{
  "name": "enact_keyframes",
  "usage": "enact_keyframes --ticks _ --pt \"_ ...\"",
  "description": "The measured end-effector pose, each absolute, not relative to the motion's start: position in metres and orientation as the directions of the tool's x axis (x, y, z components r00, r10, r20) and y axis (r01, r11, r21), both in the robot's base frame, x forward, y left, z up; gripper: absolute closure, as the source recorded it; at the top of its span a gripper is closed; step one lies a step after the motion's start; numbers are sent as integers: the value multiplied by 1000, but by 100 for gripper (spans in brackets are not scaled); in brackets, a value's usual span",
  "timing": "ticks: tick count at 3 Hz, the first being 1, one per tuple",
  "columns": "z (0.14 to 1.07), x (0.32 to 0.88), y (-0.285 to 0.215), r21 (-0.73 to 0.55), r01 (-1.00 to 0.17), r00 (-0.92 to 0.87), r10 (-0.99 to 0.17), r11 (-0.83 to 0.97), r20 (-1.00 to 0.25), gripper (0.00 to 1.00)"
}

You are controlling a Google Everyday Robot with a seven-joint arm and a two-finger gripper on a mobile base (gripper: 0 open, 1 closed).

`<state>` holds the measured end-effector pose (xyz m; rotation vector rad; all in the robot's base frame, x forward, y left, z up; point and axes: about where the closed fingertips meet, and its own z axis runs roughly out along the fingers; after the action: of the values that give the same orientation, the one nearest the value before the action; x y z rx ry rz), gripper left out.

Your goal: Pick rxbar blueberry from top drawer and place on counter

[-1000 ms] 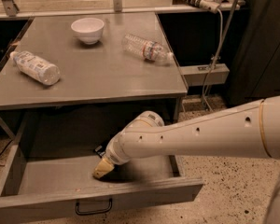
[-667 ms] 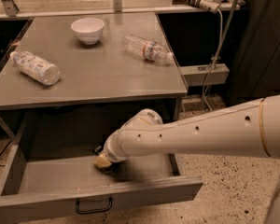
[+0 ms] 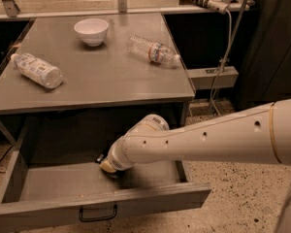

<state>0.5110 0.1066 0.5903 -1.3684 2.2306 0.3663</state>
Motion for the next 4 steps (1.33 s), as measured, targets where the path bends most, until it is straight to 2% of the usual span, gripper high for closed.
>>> enact_keyframes --ticks 4 --pt "624 518 119 -47 -900 -344 -771 434 -536 100"
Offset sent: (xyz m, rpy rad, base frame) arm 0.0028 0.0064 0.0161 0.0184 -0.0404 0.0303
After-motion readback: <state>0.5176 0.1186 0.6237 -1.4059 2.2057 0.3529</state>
